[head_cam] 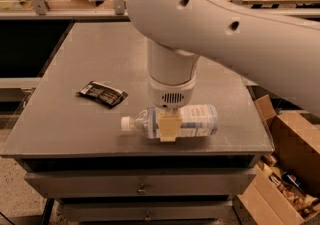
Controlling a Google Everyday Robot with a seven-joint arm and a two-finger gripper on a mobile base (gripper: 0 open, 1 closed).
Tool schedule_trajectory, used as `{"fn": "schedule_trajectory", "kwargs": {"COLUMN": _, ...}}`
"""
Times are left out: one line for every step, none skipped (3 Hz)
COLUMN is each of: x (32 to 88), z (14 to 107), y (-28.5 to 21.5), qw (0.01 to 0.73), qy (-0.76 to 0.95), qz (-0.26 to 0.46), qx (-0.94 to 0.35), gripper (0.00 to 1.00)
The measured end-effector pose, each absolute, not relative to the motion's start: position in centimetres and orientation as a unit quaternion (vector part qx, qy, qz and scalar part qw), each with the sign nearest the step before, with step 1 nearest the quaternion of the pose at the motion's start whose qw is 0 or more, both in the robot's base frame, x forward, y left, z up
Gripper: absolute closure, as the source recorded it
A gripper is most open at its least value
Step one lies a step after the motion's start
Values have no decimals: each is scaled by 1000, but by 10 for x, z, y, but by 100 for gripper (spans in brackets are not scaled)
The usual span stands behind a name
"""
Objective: Pick blue plastic bottle
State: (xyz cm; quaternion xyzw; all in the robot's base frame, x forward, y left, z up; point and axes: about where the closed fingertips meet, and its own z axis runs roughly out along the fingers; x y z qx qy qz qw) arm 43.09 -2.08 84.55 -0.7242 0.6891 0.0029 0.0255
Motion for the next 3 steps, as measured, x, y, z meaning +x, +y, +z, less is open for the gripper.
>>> {"fn": "schedule_trajectory", "kwargs": {"x": 443, "z": 884, "y": -23, "qw": 45, "qy": 680, "qz": -28, "qx": -731, "gripper": 100}}
{"fn": "schedule_trajectory", "kwargs": {"x": 457, "z": 924, "y": -23, "qw": 75, "qy": 673, "qz": -53, "qx": -734, "gripper": 100}}
{"fn": "schedule_trajectory", "kwargs": {"x": 459, "z": 930, "y": -20, "qw": 85, "qy": 672, "qz": -55, "qx": -733, "gripper": 100}}
